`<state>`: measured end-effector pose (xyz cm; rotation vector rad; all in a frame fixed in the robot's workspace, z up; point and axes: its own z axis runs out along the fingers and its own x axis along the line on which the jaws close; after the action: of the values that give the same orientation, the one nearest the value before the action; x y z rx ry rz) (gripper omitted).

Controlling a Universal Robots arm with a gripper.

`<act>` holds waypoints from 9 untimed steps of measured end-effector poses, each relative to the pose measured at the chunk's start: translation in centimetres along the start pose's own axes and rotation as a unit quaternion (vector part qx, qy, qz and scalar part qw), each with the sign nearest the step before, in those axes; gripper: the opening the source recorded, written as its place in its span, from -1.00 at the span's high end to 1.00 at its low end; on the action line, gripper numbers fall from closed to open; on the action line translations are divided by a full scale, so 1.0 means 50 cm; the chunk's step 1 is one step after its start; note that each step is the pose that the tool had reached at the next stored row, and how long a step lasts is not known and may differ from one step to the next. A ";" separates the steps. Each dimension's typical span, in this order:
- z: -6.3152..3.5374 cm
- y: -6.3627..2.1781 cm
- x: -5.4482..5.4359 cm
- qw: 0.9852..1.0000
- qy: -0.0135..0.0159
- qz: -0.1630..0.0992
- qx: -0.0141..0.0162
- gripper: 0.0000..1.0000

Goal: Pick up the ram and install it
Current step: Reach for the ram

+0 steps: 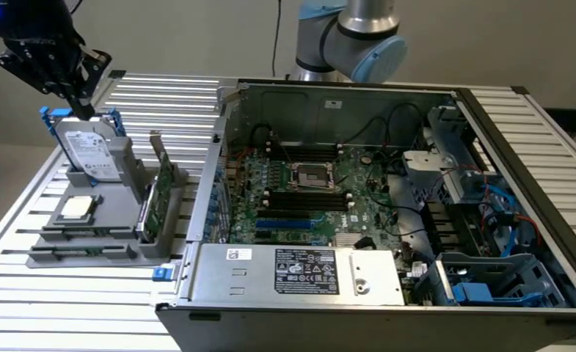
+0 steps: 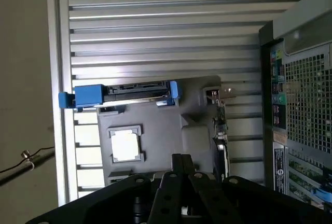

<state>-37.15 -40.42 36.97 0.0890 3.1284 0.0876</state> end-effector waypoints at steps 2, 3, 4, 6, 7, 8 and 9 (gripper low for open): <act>0.001 -0.005 0.005 1.000 0.000 -0.002 0.000 0.79; 0.001 -0.006 0.006 1.000 0.001 -0.004 0.000 0.79; 0.002 -0.008 0.007 1.000 0.001 -0.006 0.000 0.79; 0.003 -0.010 0.007 1.000 0.004 -0.012 0.000 0.79; 0.004 -0.010 0.007 1.000 0.006 -0.016 0.000 0.79; 0.005 -0.010 0.008 1.000 0.008 -0.020 0.000 0.79; 0.005 -0.010 0.008 1.000 0.010 -0.025 0.000 0.79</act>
<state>-37.56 -40.88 36.67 0.0106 3.1492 0.0873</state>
